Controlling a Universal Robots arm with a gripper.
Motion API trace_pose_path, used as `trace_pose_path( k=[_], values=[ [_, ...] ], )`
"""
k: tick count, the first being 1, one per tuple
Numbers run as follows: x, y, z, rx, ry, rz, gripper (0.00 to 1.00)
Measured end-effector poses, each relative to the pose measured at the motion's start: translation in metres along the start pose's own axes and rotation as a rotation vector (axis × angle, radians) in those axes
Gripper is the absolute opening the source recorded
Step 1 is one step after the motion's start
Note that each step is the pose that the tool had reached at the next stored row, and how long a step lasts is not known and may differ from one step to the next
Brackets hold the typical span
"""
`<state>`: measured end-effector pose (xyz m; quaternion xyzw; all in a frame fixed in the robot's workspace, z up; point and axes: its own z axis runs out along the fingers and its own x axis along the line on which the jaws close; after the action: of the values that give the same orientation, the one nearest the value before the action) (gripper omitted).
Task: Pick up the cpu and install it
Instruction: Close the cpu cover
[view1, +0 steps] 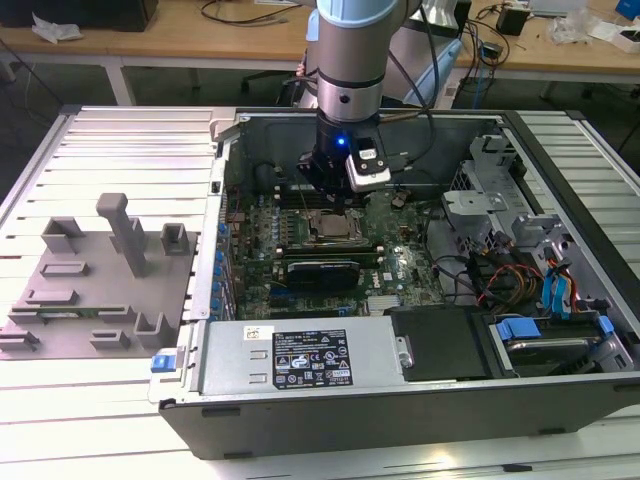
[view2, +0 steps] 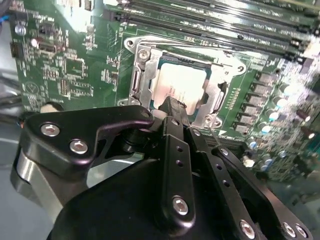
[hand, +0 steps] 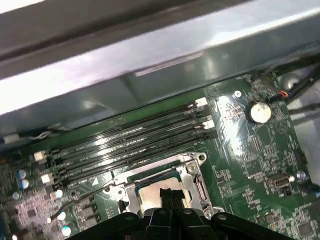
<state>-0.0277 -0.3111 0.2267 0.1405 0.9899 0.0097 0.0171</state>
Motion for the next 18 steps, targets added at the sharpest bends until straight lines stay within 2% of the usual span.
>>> trace_pose_path(
  k=[4, 6, 8, 9, 10, 15, 18],
  values=[
    [0.0, 0.0, 0.0003, -0.0002, 0.0012, -0.078, 0.11],
    [0.0, 0.0, 0.0006, 0.001, 0.002, -0.147, 0.11],
    [0.0, 0.0, 0.0007, 0.0026, 0.0023, -0.188, 0.11],
    [0.0, 0.0, 0.0008, 0.0074, 0.002, -0.226, 0.11],
    [0.0, 0.0, 0.0008, 0.0137, 0.0014, -0.235, 0.11],
    [0.002, -0.0013, 0.0009, 0.0147, 0.0013, -0.236, 0.11],
    [0.0075, -0.0055, 0.0011, 0.0154, 0.0012, -0.236, 0.11]
  ],
)
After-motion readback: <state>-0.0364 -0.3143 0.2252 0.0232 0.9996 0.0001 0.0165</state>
